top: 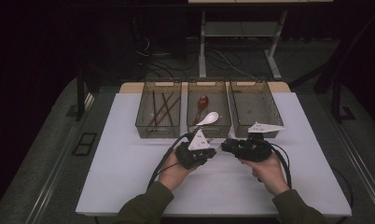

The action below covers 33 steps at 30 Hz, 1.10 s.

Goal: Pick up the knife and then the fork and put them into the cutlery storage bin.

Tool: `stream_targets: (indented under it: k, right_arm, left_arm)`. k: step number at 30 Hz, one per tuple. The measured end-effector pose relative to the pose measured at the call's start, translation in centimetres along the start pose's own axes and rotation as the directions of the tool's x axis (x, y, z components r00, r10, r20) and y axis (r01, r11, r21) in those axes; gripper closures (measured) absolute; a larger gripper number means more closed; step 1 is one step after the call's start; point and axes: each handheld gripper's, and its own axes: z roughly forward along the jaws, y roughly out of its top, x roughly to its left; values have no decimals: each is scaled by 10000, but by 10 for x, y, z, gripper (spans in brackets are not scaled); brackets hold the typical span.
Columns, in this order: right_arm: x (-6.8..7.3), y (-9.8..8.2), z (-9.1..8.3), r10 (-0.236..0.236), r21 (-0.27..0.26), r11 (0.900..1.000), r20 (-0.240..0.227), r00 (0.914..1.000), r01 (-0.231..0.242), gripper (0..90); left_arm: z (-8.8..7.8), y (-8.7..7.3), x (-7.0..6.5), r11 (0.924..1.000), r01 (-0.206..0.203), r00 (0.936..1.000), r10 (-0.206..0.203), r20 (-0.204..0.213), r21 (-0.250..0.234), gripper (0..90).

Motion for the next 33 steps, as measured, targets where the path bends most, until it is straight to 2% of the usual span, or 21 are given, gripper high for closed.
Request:
stream_targets:
  k: [5, 9, 15, 19, 23, 26, 31, 33]
  right_arm:
    - [0, 2, 3, 86, -82, 9999, -44, 10000, -87, 778]
    - [0, 5, 1, 4, -377, 9993, -187, 9998, -11, 828]
    - [1, 9, -3, 36, -859, 9963, -429, 9991, -72, 862]
    - [3, 14, -6, -234, -874, 9960, -469, 9986, 192, 870]
    - [2, 16, -9, -327, -931, 9952, -328, 9989, 295, 871]
    - [0, 17, -14, -413, -988, 9943, -172, 9990, 395, 871]
    - [-4, 19, -22, -557, -993, 9935, -16, 9984, 553, 871]
    - [-6, 20, -24, -594, -997, 9932, 111, 9982, 602, 871]
  left_arm:
    - [-1, 1, -1, 9999, -126, 9999, 125, -82, -72, 854]
    - [-1, 1, 1, 9992, 146, 9999, -148, -50, -368, 852]
    - [-6, 3, 4, 9946, 539, 9981, -511, 337, -892, 844]
    - [-5, 2, 5, 9929, 616, 9965, -554, 627, -1015, 811]
    - [-6, -1, 5, 9923, 686, 9957, -616, 694, -1035, 707]
    - [-11, -5, 6, 9881, 823, 9947, -735, 714, -1297, 635]
    - [-30, -18, 12, 9885, 693, 9954, -596, 754, -1344, 544]
    - [-38, -28, 15, 9863, 840, 9944, -738, 759, -1420, 504]
